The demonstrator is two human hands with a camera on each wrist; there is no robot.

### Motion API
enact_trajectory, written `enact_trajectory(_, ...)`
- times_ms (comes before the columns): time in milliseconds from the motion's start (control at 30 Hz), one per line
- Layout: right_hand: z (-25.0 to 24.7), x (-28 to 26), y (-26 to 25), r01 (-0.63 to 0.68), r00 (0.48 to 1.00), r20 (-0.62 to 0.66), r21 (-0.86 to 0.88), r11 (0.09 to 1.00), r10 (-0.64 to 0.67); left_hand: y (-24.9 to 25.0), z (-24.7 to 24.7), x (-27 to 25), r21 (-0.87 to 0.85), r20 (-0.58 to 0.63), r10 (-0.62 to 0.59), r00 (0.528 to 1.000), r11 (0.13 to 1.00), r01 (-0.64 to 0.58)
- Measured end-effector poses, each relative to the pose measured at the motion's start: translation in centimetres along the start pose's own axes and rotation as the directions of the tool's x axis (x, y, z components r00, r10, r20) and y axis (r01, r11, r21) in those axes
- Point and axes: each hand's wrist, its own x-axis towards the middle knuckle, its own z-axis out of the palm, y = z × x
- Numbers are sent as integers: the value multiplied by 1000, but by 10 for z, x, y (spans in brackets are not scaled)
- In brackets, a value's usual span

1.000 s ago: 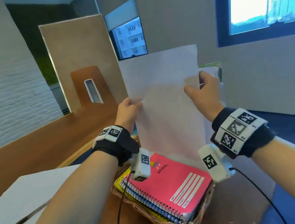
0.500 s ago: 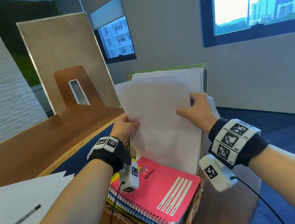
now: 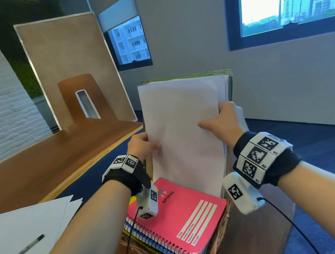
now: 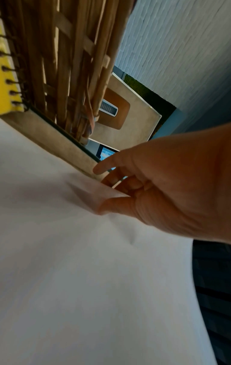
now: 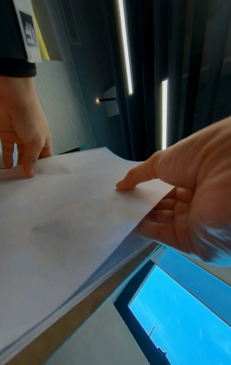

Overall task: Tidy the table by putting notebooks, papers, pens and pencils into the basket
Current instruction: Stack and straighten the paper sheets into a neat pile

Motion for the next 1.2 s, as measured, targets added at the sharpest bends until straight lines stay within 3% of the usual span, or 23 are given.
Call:
enact_trajectory(133, -1, 3, 0, -2, 1000, -3, -5, 1000, 2, -1, -2, 1, 18, -9, -5, 1000, 1000, 6)
enact_trajectory(300, 2, 8, -8, 34, 992, -125, 65, 997, -25, 17, -1, 1, -39, -116, 61, 991, 997, -66)
enact_trajectory(400, 2, 7, -17, 145, 966, -232, 119, 982, -114, 23, 0, 2, -63, -199, 77, 977, 994, -91)
enact_trajectory(600, 7, -1, -46, 316, 894, -310, -77, 946, -324, 22, 0, -2, 31, -182, -37, 983, 999, 43)
enact_trajectory(733, 24, -14, -64, 434, 872, -207, -91, 896, -444, 16, -18, -9, 64, -250, -104, 963, 990, 123)
enact_trajectory(933, 84, -37, -102, 574, 819, -92, 166, 802, -567, -13, -86, -34, 180, -325, -69, 943, 975, 133)
enact_trajectory(1067, 133, -65, -131, 564, 783, 124, 274, 779, -610, -44, -146, -66, 336, -384, -33, 923, 926, 173)
enact_trajectory(1200, 177, -103, -149, 508, 703, 387, 316, 802, -597, -80, -199, -109, 442, -452, -78, 888, 845, 299)
